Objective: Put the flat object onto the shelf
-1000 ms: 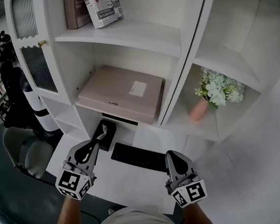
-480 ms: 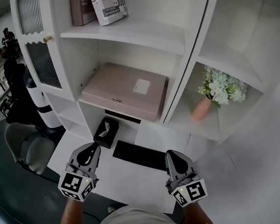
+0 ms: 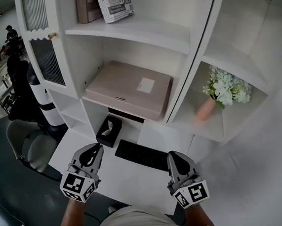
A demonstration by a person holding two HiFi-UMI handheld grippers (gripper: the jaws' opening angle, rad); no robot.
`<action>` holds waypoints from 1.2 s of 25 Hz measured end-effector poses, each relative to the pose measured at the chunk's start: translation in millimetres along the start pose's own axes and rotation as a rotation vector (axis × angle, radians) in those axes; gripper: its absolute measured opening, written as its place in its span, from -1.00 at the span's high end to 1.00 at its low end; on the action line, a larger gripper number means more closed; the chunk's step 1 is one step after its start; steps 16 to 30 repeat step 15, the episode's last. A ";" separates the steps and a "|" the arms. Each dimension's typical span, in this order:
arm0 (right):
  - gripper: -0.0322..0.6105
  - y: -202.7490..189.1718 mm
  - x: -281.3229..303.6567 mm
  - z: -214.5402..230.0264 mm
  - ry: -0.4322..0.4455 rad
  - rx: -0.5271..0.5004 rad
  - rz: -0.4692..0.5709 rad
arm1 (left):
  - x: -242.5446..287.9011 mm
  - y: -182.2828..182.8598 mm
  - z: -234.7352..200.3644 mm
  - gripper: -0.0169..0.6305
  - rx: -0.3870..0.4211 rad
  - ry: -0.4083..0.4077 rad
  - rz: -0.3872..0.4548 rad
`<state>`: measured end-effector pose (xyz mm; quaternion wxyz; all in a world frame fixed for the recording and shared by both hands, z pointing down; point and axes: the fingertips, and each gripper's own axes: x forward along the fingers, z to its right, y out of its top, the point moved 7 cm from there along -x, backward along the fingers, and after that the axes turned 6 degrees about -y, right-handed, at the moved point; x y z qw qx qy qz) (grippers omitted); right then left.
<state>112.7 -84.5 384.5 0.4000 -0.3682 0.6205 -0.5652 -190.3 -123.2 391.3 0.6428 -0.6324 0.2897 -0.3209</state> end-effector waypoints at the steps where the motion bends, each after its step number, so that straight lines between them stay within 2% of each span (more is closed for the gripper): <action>1: 0.89 0.0 -0.1 0.0 0.002 0.000 0.000 | -0.4 -0.2 0.6 0.87 0.001 0.001 -0.001; 30: 0.89 -0.3 -1.8 0.6 0.016 -0.005 0.003 | -1.9 1.4 6.2 0.87 0.023 0.004 -0.004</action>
